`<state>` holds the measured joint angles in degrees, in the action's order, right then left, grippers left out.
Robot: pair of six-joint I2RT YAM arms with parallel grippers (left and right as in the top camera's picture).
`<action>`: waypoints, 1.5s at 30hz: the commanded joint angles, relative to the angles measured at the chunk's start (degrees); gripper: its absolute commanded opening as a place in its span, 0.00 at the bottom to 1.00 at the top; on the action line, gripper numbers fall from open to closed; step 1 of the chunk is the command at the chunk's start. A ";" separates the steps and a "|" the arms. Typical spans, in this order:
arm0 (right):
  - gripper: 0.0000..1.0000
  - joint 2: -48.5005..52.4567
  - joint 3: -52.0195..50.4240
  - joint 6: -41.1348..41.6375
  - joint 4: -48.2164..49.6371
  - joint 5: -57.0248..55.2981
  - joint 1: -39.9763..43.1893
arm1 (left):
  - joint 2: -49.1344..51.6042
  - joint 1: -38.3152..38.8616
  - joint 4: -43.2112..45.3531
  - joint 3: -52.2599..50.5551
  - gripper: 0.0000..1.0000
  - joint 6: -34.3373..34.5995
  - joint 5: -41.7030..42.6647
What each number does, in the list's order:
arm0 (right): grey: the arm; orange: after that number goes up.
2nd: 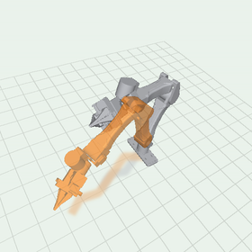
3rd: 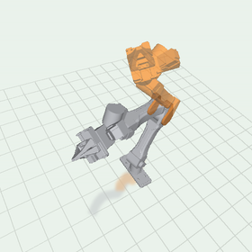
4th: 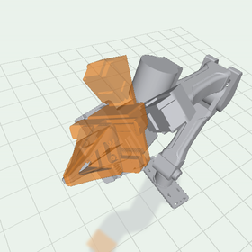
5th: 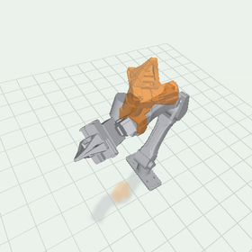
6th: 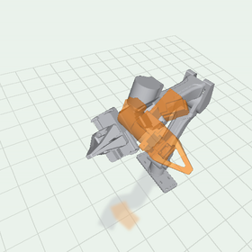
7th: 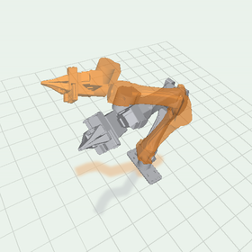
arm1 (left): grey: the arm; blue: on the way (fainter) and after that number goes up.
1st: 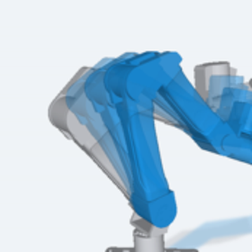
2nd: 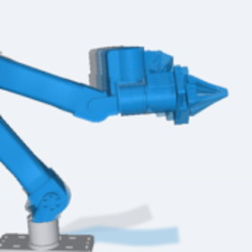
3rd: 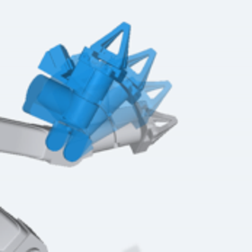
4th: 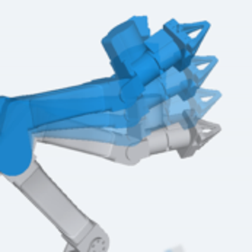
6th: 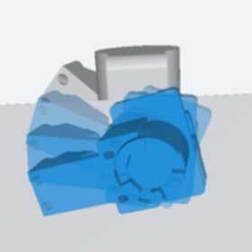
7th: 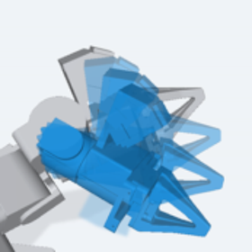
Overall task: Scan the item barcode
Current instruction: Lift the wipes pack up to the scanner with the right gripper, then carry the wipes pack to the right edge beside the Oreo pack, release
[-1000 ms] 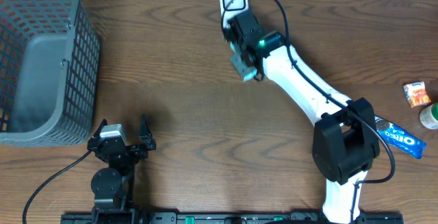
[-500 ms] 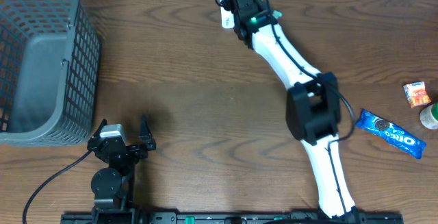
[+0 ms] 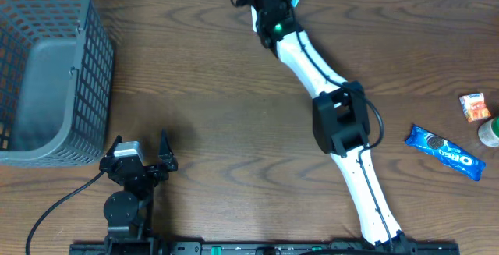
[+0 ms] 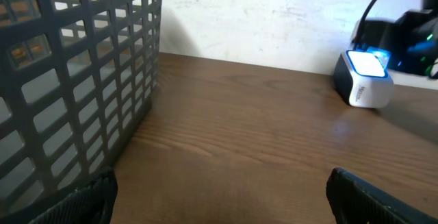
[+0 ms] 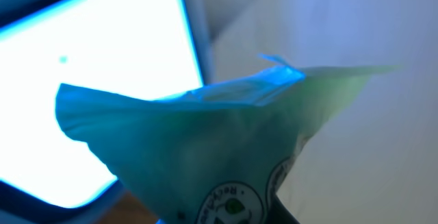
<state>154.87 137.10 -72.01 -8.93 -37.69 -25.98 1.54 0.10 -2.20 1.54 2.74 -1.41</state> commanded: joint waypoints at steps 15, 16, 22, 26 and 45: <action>0.01 0.76 -0.83 -19.98 6.32 -5.16 -2.62 | -0.24 -0.20 -1.86 -1.29 0.98 -0.55 -0.28; 0.01 0.35 -0.83 -20.22 6.32 -5.38 -2.62 | -0.24 -0.20 -1.86 -1.29 0.98 -0.55 -0.28; 0.01 -5.95 -0.83 -15.41 3.96 -4.37 -2.62 | -0.24 -0.20 -1.86 -1.29 0.98 -0.55 -0.28; 0.01 -13.11 -0.83 1.09 -0.94 -6.25 -2.12 | -0.24 -0.20 -1.86 -1.29 0.98 -0.55 -0.28; 0.01 -20.63 -12.13 70.27 -74.69 12.76 34.62 | -0.24 -0.20 -1.86 -1.29 0.98 -0.55 -0.28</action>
<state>133.78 130.65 -8.38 -85.08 -33.12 4.40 1.56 0.10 -2.20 1.54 2.74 -1.41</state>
